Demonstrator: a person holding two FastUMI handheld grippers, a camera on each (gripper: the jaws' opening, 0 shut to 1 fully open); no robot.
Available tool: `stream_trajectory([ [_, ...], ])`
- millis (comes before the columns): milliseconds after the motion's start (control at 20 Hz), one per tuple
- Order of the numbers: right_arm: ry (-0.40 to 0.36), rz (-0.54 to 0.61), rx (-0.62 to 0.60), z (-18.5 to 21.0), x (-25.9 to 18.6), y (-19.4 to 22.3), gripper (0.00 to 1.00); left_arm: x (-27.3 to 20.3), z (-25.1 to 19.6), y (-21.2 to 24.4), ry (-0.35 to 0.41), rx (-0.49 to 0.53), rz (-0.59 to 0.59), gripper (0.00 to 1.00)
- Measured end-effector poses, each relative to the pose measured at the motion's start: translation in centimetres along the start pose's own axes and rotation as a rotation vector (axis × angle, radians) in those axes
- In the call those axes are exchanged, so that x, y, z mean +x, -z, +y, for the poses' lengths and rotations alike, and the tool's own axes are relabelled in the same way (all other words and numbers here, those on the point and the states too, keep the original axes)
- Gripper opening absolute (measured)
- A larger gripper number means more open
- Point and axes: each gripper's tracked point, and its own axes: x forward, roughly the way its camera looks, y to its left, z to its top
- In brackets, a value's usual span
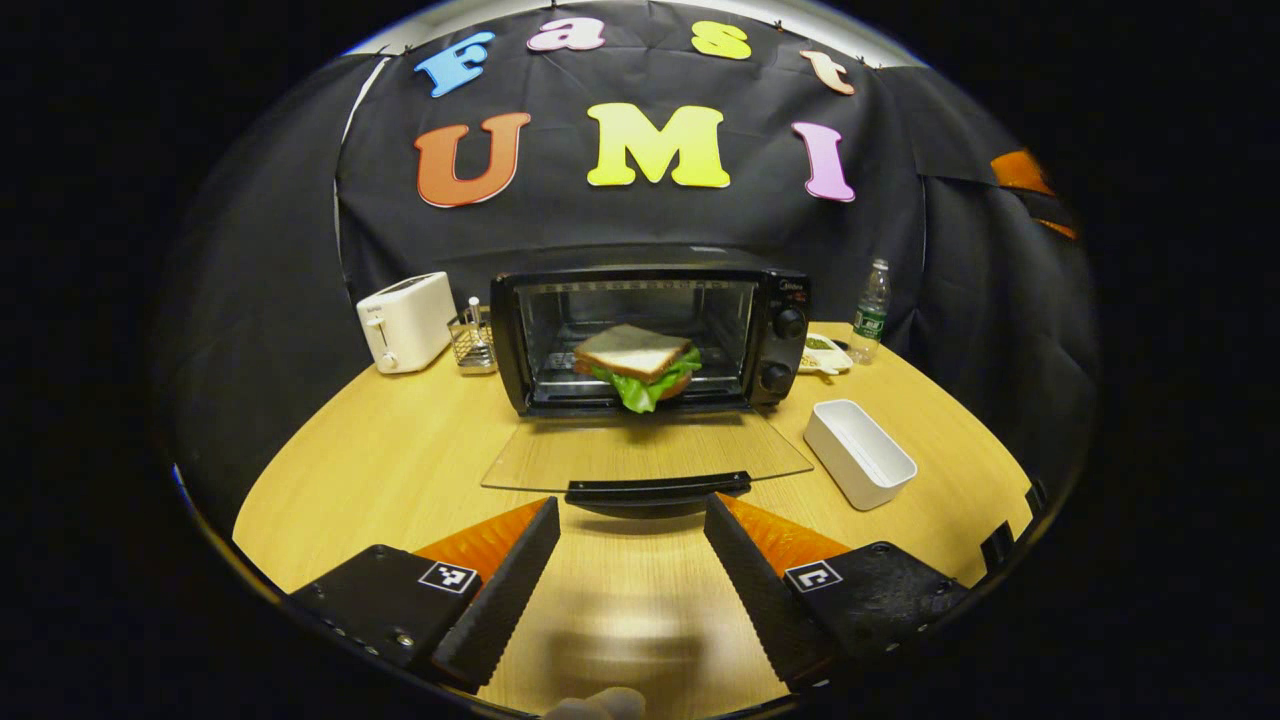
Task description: Open the electric oven with the left hand, put the food in, and close the electric oven.
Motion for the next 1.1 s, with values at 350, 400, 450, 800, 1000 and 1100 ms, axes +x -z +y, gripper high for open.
stream_trajectory([
  [350, -0.003, 0.03, -0.016, -1.8, 0.1, 0.4, 1.0, 4.1, -2.0, 2.7, -0.009, -0.054, 0.059, 0.96],
  [400, -0.008, 0.035, -0.027, -2.0, 0.4, 0.7, 1.0, 4.5, -2.2, 2.6, -0.015, -0.051, 0.058, 0.96],
  [450, -0.013, 0.046, -0.037, -2.0, 0.6, 0.9, 1.0, 5.0, -2.4, 2.5, -0.014, -0.055, 0.058, 0.96],
  [800, -0.039, 0.069, -0.056, -2.1, 1.7, 1.5, 1.0, 5.7, -1.9, 2.0, -0.047, -0.062, 0.062, 0.95],
  [1000, -0.052, 0.083, -0.04, -1.9, 2.3, 1.6, 1.0, 5.4, -2.0, 1.3, -0.049, -0.05, 0.056, 0.95],
  [1100, -0.055, 0.081, -0.035, -1.8, 2.6, 1.3, 0.9, 5.4, -2.0, 0.5, -0.048, -0.064, 0.049, 0.94],
])
